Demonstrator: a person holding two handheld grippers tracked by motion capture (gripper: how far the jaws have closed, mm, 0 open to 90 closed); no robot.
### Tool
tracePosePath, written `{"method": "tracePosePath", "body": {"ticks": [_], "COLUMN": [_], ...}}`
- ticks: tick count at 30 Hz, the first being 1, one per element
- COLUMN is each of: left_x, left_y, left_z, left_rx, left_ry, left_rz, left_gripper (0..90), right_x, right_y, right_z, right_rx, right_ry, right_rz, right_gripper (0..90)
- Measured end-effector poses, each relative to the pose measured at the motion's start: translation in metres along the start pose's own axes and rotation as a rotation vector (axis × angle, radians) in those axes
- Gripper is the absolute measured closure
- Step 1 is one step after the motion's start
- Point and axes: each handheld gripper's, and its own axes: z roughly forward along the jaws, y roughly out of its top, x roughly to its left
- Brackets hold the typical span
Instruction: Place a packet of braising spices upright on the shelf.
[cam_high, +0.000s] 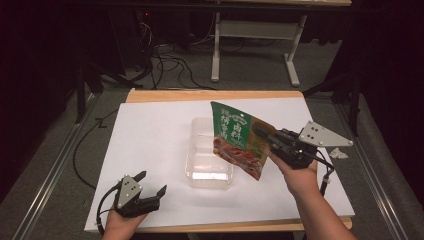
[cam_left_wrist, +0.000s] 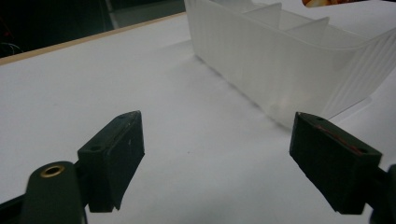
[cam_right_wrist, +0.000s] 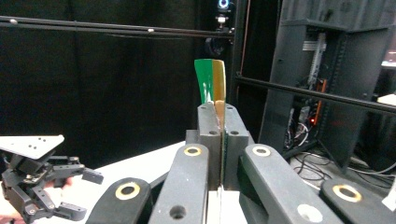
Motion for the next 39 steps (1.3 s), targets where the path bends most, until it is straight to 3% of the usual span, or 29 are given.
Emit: {"method": "tracePosePath", "body": {"ticks": [13,16,39], "left_x": [0.003,0.003,-0.001], "left_y": [0.001,0.002,0.0], "left_z": [-0.004,-0.004,-0.002], "left_rx": [-0.03,-0.033,-0.027], "left_ry": [-0.022,-0.011,-0.032], "left_rz": [-0.031,-0.032,-0.009], "left_gripper": [7.0,2.3,1.7], "right_x": [0.016,0.019,0.026], "right_y": [-0.003,-0.005,-0.022], "right_z": [0.025,0.033,0.067], "right_rx": [0.002,0.003,0.021], "right_ry": [0.049,0.062,0.075], "right_rz": [0.01,0.017,0.047], "right_gripper": [90.0,90.0,90.0]}}
